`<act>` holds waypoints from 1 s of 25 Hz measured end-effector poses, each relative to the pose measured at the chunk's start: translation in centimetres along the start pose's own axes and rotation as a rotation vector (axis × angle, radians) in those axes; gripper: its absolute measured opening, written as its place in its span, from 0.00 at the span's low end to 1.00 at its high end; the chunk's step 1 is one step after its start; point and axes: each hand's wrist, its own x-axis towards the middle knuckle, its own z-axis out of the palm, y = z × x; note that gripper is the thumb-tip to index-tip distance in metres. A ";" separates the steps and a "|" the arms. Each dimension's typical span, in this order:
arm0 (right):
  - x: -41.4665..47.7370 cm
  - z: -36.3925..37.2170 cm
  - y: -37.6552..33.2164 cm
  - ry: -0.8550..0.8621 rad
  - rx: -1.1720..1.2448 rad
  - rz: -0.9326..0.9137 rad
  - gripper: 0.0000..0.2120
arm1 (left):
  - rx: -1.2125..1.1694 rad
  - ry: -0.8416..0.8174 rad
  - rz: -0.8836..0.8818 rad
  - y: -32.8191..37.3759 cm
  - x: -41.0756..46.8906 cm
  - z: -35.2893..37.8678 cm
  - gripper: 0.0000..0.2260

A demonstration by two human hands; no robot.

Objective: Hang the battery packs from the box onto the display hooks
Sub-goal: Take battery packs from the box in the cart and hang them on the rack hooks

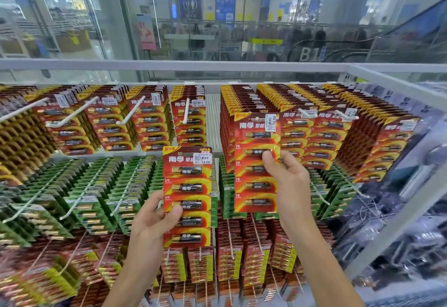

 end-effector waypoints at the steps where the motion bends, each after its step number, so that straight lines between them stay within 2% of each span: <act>1: 0.1 0.3 -0.2 -0.004 0.007 -0.002 0.13 | -0.007 0.002 0.003 0.0 0.0 0.0 0.11; 3: 0.4 0.4 -0.1 0.021 0.013 0.027 0.22 | -0.019 0.002 0.007 -0.1 0.0 -0.1 0.12; 4: 0.6 0.4 0.0 0.029 0.015 0.044 0.22 | -0.019 0.001 0.007 -0.3 0.1 -0.2 0.12; 6: 0.9 0.2 0.1 0.026 0.015 0.041 0.11 | -0.025 0.013 0.011 -0.2 0.2 -0.1 0.11; 7: 1.1 0.1 0.3 0.027 0.005 0.035 0.09 | -0.028 0.017 0.019 -0.2 0.4 -0.2 0.11; 18: 3.9 1.4 0.9 0.024 -0.054 0.046 0.12 | -0.015 0.017 0.053 0.7 1.9 -0.9 0.09; 22: 3.2 1.9 0.9 0.025 -0.123 0.015 0.11 | -0.053 0.001 0.044 0.4 2.8 -1.3 0.20; 25: 2.4 1.6 1.2 0.092 -0.246 -0.015 0.14 | -0.051 -0.024 0.064 0.8 3.3 -0.8 0.13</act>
